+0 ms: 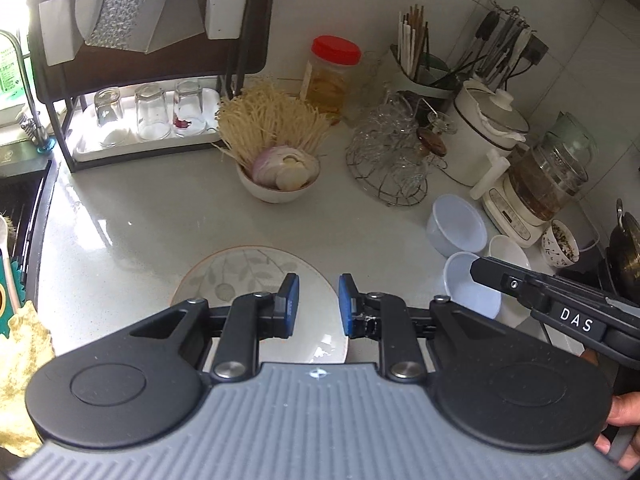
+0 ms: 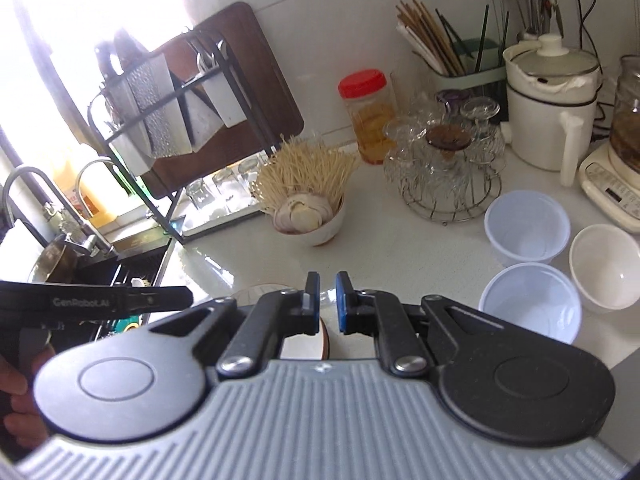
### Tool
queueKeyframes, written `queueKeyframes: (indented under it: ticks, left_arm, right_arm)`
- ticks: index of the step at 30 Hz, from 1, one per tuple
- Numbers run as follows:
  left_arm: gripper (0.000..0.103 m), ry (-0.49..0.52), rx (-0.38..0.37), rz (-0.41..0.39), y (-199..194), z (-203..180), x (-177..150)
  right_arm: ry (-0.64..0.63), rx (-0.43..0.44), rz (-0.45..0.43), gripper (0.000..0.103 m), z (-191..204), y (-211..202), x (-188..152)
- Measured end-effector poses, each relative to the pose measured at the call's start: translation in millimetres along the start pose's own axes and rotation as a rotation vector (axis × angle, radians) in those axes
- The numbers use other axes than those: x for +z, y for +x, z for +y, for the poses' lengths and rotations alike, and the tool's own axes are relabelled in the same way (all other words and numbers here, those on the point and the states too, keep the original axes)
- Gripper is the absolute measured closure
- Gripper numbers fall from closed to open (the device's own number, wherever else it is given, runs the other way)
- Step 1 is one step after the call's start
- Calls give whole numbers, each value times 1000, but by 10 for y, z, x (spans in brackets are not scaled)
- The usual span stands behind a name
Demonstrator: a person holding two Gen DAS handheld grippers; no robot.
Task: Organize plates and bowls
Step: 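Move both open grippers to the rim of a white plastic bowl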
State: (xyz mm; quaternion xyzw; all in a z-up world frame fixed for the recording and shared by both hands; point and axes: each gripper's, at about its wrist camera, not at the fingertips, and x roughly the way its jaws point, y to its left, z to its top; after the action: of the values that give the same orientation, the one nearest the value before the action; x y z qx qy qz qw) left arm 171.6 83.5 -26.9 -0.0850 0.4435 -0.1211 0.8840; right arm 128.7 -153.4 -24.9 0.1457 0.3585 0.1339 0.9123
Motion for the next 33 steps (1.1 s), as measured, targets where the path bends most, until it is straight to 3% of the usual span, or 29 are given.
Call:
queueKeyframes:
  ticks: [8, 15, 25, 33]
  left_arm:
    - [77, 25, -38, -12, -18, -320, -166]
    - [70, 68, -88, 15, 139, -512, -242]
    - [51, 151, -147, 33, 377, -794, -237]
    - [48, 190, -171, 57, 559, -850, -201]
  right_arm:
    - [-34, -53, -43, 91, -123, -317, -135]
    - [6, -126, -69, 91, -304, -463, -255]
    - [89, -231, -74, 89, -676, -576, -381]
    - [196, -308, -82, 87, -1004, -506, -498]
